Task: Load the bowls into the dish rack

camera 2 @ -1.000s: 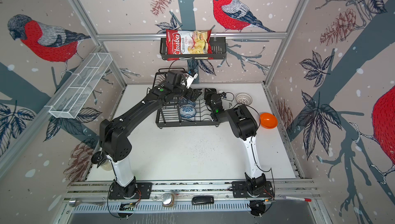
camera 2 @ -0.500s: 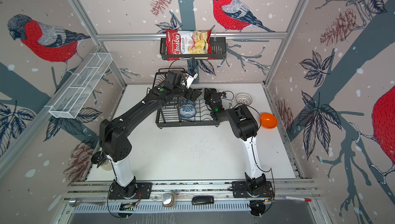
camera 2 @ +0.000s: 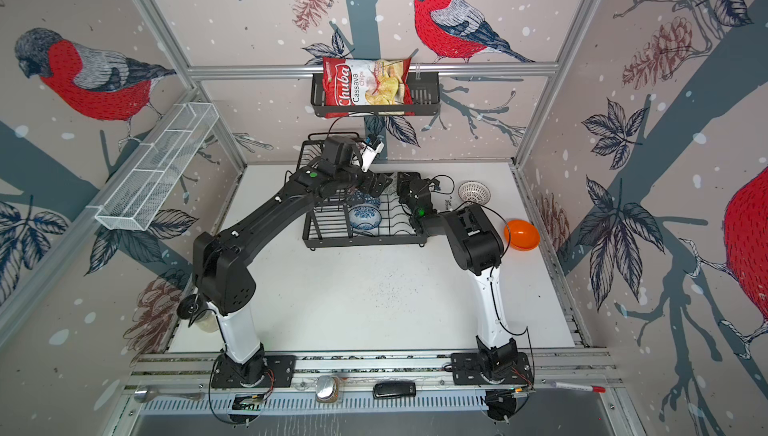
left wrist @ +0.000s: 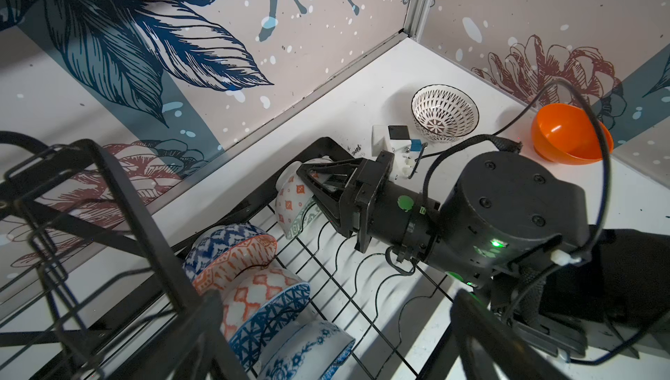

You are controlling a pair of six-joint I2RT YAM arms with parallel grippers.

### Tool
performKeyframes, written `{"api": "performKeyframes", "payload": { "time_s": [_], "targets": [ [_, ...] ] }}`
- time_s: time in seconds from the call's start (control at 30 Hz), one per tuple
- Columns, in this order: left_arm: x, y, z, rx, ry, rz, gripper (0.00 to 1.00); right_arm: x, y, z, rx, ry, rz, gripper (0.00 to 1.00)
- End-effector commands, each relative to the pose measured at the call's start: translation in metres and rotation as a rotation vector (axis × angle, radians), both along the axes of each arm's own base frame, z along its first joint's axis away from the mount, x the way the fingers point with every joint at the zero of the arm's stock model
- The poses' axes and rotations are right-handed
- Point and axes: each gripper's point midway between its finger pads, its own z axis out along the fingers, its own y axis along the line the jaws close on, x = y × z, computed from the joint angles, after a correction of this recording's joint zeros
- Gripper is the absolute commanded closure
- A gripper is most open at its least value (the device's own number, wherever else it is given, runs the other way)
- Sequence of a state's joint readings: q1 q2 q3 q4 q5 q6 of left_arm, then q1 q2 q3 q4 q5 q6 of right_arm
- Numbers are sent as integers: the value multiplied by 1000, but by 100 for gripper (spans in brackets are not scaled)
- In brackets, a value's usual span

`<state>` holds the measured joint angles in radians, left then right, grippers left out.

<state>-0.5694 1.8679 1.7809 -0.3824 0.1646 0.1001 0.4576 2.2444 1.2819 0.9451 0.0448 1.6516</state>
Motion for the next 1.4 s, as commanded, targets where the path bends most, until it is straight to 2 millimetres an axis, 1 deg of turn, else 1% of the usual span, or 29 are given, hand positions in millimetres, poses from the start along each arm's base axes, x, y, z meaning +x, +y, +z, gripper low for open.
{"api": "performKeyframes", "payload": {
  "time_s": [0.0, 0.4, 0.8, 1.1, 1.37],
  "targets": [
    [4, 14, -4, 13, 27, 53, 2, -5, 6, -21, -39, 90, 29, 85],
    [4, 14, -2, 7, 28, 53, 2, -2, 9, -21, -39, 103, 37, 84],
    [5, 16, -1, 2, 29, 55, 2, 1, 11, -10, -36, 84, 38, 78],
    [5, 15, -2, -2, 35, 51, 2, 2, 11, -11, -42, 88, 37, 76],
    [7, 18, -3, 2, 34, 61, 2, 2, 12, -10, -38, 91, 43, 74]
  ]
}}
